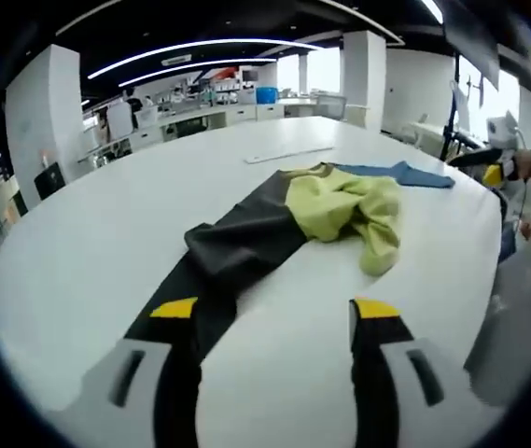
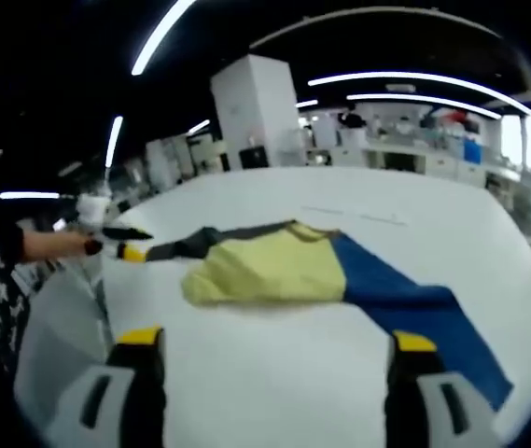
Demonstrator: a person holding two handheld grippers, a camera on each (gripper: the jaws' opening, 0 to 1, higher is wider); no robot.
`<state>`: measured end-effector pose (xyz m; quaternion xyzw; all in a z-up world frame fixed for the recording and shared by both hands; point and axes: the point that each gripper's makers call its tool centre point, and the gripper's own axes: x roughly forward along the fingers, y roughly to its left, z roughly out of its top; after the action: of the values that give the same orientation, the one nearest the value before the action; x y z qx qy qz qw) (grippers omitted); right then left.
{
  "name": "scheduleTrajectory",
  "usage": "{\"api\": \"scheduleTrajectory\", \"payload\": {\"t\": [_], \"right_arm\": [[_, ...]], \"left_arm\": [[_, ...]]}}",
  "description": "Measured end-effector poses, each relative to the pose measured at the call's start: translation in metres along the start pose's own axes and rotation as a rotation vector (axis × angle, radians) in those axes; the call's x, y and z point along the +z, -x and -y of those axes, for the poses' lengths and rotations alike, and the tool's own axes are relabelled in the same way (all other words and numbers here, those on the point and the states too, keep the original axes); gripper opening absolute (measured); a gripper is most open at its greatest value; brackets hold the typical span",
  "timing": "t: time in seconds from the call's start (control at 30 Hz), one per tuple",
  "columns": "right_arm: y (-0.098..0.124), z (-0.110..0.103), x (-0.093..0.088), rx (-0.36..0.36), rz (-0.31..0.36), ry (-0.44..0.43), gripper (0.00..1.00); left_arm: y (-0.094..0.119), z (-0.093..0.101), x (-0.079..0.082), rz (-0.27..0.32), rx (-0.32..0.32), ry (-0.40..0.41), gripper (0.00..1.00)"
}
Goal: Fold the garment on the visible template until the final outline fits inside the template.
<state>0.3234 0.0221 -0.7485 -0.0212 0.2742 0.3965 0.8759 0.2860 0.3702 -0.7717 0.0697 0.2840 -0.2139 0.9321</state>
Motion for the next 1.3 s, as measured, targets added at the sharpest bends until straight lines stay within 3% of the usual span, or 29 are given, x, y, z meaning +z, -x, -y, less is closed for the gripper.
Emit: {"api": "scheduleTrajectory", "payload": {"t": [0.2, 0.27, 0.5, 0.63, 0.9, 1.17, 1.3], "right_arm": [[-0.017, -0.010, 0.003, 0.032, -0.017, 0.041, 0.99], [-0.023, -0.015, 0.006, 0.054, -0.016, 0.057, 0.99], [-0.047, -0.025, 0.010, 0.102, -0.031, 0.094, 0.94], [-0.060, -0.032, 0.014, 0.125, -0.029, 0.117, 0.91], [-0.088, -0.047, 0.022, 0.173, -0.004, 0.150, 0.75], [-0.111, -0.056, 0.014, 0.196, -0.034, 0.213, 0.55], [-0.124, -0.059, 0.004, 0.202, -0.067, 0.254, 0.45]], "left_arm": [[-0.016, 0.030, 0.012, 0.018, -0.067, -0.011, 0.57], [-0.018, 0.030, 0.011, 0.022, -0.082, -0.004, 0.56], [-0.042, 0.058, 0.019, 0.030, -0.143, -0.003, 0.50], [-0.055, 0.066, 0.017, 0.023, -0.168, -0.060, 0.48], [-0.080, 0.078, 0.011, 0.000, -0.192, -0.080, 0.42], [-0.097, 0.083, 0.003, -0.028, -0.208, -0.097, 0.32], [-0.099, 0.086, 0.000, -0.040, -0.228, -0.086, 0.22]]}}
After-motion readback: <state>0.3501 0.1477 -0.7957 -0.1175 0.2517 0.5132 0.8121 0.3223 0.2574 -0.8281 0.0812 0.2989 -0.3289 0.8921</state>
